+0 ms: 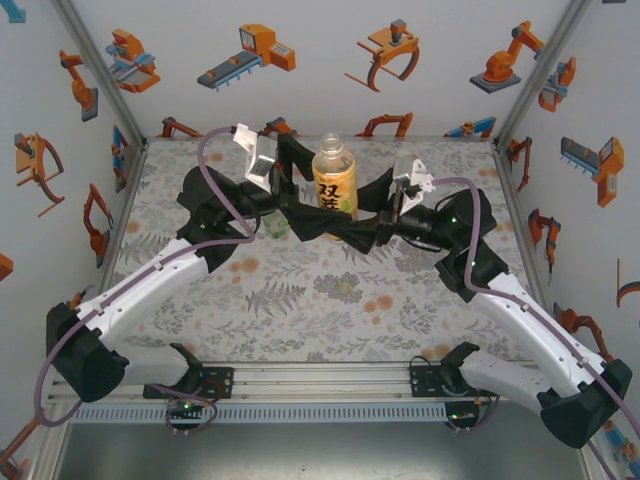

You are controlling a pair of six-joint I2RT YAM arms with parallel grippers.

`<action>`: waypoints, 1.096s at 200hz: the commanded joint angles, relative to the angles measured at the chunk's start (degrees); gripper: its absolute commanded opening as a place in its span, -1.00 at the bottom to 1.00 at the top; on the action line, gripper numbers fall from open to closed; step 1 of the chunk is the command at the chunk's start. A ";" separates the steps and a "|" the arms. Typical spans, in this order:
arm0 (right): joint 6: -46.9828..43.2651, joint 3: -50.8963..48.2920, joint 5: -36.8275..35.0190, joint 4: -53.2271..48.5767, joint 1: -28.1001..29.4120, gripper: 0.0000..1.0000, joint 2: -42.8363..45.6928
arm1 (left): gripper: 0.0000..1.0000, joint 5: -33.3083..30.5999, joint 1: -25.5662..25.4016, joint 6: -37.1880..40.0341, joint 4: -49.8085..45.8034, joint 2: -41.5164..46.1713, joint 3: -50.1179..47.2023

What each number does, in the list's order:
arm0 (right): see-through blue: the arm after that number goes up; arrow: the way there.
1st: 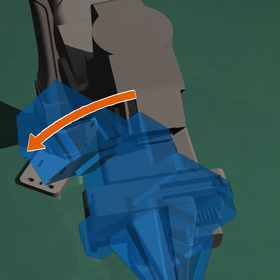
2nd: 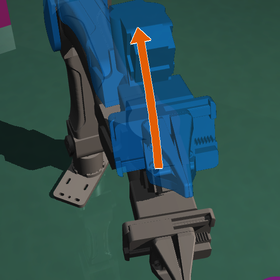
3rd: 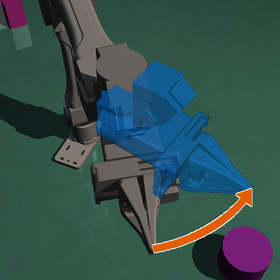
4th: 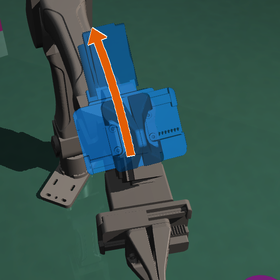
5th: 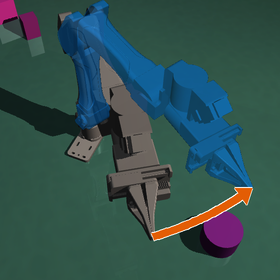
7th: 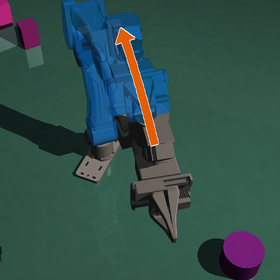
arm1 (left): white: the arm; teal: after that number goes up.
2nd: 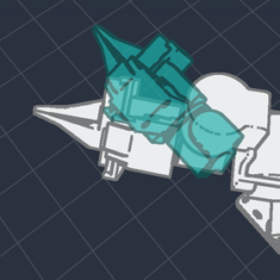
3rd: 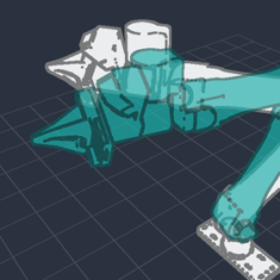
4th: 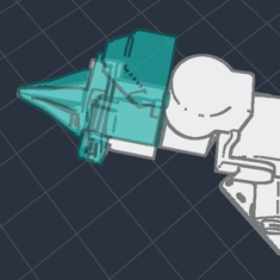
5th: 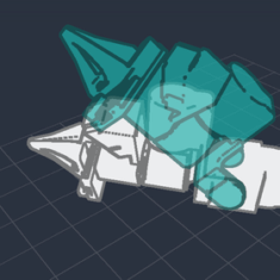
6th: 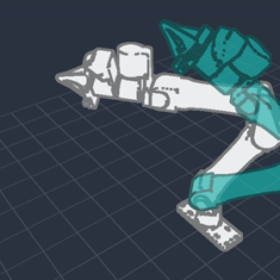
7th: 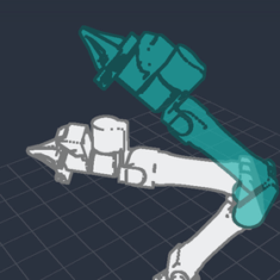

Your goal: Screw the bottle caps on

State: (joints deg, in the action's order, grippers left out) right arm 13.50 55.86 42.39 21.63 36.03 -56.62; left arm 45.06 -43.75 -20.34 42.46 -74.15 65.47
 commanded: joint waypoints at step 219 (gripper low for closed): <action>-0.95 0.28 -0.71 -0.51 0.00 -0.89 2.39 | -0.09 3.72 -3.36 -4.27 11.46 -6.89 3.26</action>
State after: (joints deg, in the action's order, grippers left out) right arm 14.09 55.44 40.84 22.87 35.44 -55.46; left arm 48.64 -46.85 -26.24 53.95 -81.54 69.21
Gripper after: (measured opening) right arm 0.564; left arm 0.559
